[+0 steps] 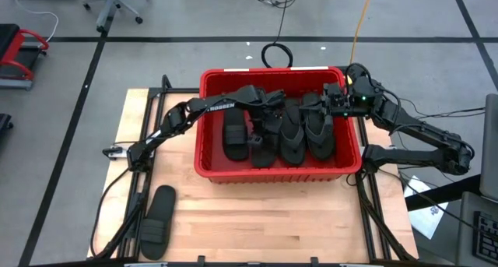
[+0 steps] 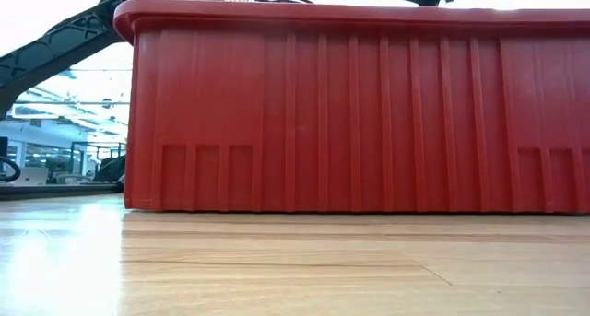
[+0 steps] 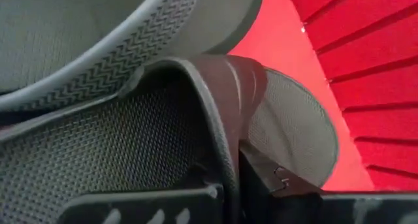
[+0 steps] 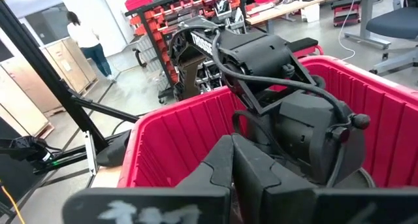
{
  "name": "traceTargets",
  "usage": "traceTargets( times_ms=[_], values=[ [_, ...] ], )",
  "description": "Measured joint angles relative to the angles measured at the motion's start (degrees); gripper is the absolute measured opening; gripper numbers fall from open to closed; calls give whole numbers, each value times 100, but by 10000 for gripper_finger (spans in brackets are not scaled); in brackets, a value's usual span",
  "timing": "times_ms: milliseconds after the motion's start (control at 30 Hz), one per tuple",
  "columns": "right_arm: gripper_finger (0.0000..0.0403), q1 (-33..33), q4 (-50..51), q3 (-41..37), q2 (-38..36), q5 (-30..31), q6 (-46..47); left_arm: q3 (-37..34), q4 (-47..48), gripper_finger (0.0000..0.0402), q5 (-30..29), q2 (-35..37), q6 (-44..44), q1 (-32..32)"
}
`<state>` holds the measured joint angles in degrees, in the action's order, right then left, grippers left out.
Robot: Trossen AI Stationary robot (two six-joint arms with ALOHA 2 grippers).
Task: Pick and place slides into bin
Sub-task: Stack the black slipper on top of the black slipper
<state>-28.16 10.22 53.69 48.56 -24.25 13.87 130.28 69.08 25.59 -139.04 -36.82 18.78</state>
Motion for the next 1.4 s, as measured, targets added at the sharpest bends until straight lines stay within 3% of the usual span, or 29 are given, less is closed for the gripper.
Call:
traceTargets(
  times_ms=[167, 333, 733, 1100, 1300, 1400],
  values=[
    [0, 0, 14, 0, 0, -2, -2, 7, 7, 42, -203, 143, -332, 1],
    [0, 0, 179, 0, -2, -5, -4, 28, -73, 89, -630, 351, -373, 39],
    [0, 2, 251, 0, -3, -7, -24, 44, -101, 189, -963, 611, -359, 64],
    [0, 2, 258, 0, -2, -7, -111, 46, 74, 195, -1785, 1080, -402, -16],
    [0, 0, 261, -1, -2, 1, -117, 50, 7, 196, -2211, 1673, -231, -91],
    [0, 0, 267, -1, -2, -4, -110, 49, 448, 190, -2585, 2162, -61, -95]
  ],
)
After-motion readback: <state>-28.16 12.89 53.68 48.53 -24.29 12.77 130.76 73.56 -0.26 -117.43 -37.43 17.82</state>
